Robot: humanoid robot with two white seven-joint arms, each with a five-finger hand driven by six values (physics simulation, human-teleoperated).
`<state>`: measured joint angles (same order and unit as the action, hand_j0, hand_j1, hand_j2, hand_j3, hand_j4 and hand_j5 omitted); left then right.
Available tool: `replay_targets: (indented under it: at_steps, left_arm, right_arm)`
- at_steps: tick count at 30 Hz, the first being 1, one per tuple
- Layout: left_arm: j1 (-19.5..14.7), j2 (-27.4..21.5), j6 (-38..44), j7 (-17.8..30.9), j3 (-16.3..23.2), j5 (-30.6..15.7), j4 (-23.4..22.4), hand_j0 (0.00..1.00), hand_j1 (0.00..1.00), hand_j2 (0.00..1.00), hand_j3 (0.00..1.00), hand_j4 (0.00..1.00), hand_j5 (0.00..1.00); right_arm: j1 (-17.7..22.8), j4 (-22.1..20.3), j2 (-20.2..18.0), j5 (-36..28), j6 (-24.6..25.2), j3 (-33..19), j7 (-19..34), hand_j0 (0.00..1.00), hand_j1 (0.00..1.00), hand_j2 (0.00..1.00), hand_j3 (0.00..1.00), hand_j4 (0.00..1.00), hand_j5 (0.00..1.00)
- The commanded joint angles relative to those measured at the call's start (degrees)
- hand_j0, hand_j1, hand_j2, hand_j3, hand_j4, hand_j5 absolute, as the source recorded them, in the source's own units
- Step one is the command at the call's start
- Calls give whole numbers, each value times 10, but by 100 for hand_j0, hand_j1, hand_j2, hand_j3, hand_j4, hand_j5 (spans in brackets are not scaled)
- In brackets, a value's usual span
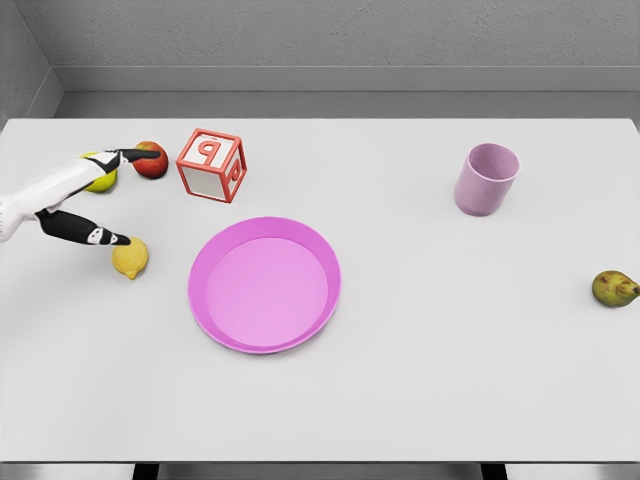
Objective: Put the lemon on the plate with left arm
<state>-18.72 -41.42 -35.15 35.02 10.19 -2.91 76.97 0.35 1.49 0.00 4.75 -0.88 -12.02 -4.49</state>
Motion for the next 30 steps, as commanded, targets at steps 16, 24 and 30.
replay_targets:
  at_steps: [16, 24, 30]
  left_arm:
    - [-4, -22, 1, 0, 16, 28, -15, 100, 100, 100, 100, 100, 100]
    - [-10, -23, 1, 0, 40, 152, 21, 100, 100, 100, 100, 100, 100]
    - [-35, -57, 1, 0, 51, 219, 20, 100, 100, 100, 100, 100, 100]
  right_arm:
    - [0, 0, 0, 0, 0, 1, 0, 100, 100, 100, 100, 100, 100]
    - [0, 0, 0, 0, 0, 1, 0, 100, 100, 100, 100, 100, 100]
    - [0, 0, 0, 0, 0, 1, 0, 100, 100, 100, 100, 100, 100]
